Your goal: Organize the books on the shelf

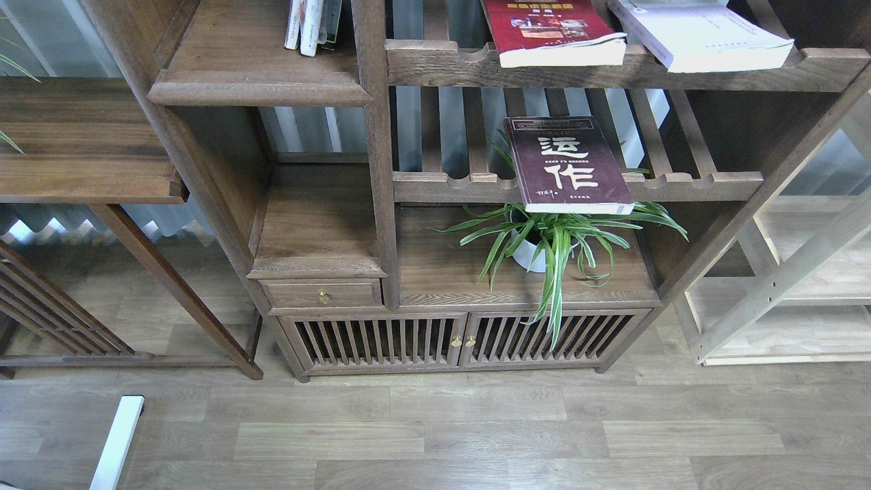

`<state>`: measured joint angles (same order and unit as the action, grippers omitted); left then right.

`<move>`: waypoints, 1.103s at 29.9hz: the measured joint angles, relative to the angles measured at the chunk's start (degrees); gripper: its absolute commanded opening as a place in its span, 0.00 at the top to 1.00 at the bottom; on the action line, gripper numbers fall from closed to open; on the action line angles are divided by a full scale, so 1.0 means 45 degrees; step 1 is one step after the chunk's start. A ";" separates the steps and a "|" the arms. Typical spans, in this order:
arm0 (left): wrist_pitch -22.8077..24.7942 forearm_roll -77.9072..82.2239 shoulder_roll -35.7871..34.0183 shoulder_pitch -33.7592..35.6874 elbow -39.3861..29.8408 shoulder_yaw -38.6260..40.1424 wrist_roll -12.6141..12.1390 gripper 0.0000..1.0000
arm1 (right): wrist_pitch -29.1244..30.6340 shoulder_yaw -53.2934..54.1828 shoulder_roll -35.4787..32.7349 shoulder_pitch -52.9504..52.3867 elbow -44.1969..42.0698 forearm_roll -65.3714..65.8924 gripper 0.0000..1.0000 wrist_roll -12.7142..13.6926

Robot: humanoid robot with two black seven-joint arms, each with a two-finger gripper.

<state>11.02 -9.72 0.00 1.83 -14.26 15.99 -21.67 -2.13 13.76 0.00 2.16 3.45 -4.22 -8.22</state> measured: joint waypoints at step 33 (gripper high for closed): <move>-0.0086 -0.0061 0.0000 0.1159 -0.0017 0.2026 0.0163 0.00 | 0.0187 0.3752 -0.0001 -0.0413 0.1421 0.0077 0.00 -0.0283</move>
<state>10.64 -9.99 0.00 7.04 -14.34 25.11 -20.94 -1.29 30.64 0.00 0.31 9.84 -3.88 -9.50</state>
